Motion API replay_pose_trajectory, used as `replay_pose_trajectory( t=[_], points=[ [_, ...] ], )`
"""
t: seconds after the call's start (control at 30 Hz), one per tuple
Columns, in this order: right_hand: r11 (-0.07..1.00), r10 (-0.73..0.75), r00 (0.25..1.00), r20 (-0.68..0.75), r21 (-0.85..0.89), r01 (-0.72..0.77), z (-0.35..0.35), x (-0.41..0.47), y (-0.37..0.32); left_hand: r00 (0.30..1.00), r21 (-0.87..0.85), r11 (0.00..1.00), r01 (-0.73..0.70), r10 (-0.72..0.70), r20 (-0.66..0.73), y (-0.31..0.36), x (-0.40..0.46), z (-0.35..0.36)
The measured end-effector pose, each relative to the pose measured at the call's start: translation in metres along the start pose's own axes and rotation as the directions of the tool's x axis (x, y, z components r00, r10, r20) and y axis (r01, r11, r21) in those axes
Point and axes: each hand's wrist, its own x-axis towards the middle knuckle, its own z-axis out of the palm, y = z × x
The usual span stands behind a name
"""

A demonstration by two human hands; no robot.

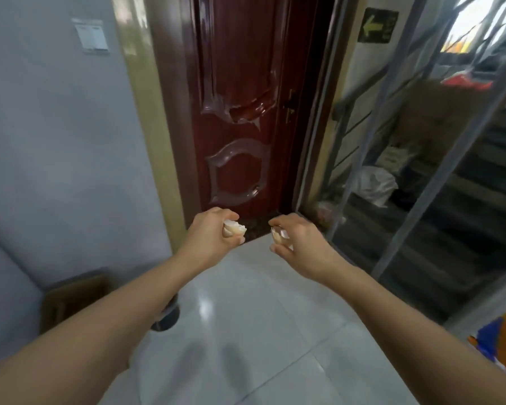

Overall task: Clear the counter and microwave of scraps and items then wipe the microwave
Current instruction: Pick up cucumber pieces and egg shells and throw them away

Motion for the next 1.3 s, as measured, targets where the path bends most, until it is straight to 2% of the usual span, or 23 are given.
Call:
replay_pose_trajectory(
  t=[0.13,0.37,0.57,0.8,1.07,1.3],
  points=[
    [0.991,-0.132,0.988,0.078,0.033,0.13,0.003,0.051,0.033,0.981,-0.021,0.983,0.181,-0.182,-0.064,-0.002,0.022,0.01],
    [0.952,-0.293,0.94,0.177,0.142,0.27,0.036,0.126,0.048,0.924,0.013,0.933,0.359,-0.353,-0.147,-0.031,0.045,0.021],
    [0.904,-0.416,0.87,0.264,0.222,0.364,0.078,0.194,0.036,0.872,0.05,0.889,0.455,-0.434,-0.228,-0.083,0.071,0.012],
    [0.847,-0.525,0.783,0.335,0.292,0.443,0.127,0.294,0.003,0.79,0.012,0.821,0.57,-0.544,-0.284,-0.154,0.117,-0.002],
    [0.785,-0.619,0.683,0.388,0.342,0.517,0.175,0.386,-0.028,0.675,-0.027,0.728,0.685,-0.649,-0.351,-0.209,0.16,-0.023],
    [0.656,-0.755,0.532,0.385,0.428,0.621,0.218,0.471,-0.038,0.534,-0.083,0.617,0.782,-0.733,-0.42,-0.246,0.206,-0.016]
  ],
)
